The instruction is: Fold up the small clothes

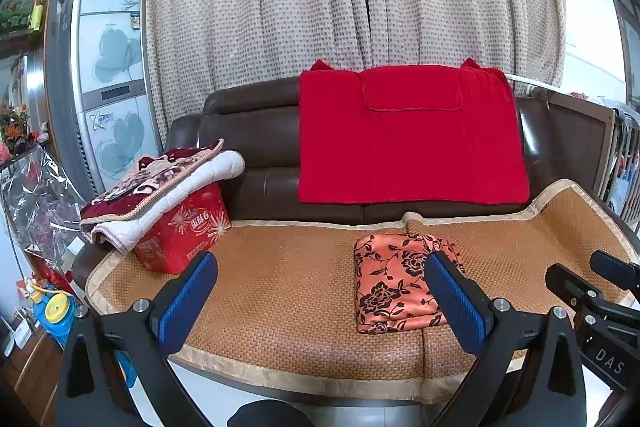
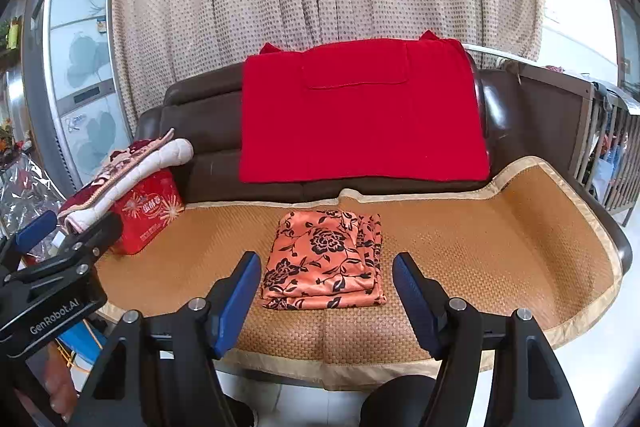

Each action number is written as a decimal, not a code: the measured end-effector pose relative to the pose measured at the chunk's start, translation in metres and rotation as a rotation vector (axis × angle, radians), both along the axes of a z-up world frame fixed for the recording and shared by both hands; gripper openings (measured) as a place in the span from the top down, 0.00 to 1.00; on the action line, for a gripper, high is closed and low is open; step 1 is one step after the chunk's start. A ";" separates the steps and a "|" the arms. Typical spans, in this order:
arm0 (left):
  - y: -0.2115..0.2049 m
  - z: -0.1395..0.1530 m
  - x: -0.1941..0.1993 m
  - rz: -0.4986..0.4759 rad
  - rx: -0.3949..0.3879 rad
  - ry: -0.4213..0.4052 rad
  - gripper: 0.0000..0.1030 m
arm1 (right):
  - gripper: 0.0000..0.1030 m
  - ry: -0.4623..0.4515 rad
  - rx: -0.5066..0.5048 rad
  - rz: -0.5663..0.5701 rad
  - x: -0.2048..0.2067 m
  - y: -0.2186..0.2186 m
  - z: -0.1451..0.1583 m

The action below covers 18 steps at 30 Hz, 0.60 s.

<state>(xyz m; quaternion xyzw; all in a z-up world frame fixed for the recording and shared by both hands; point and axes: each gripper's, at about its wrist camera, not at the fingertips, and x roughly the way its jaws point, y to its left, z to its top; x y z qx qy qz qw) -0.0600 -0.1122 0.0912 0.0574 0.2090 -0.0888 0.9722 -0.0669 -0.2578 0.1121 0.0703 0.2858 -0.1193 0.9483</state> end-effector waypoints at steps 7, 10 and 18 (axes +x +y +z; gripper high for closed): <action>-0.004 -0.001 0.001 -0.018 0.001 0.001 0.00 | 0.30 0.012 -0.006 -0.004 0.000 0.000 -0.002; -0.004 -0.001 0.002 -0.023 0.002 0.004 0.00 | 0.30 0.013 -0.003 -0.010 0.000 0.000 -0.001; -0.001 0.000 0.007 -0.019 -0.010 0.007 0.00 | 0.30 0.022 -0.012 -0.013 0.004 0.003 -0.003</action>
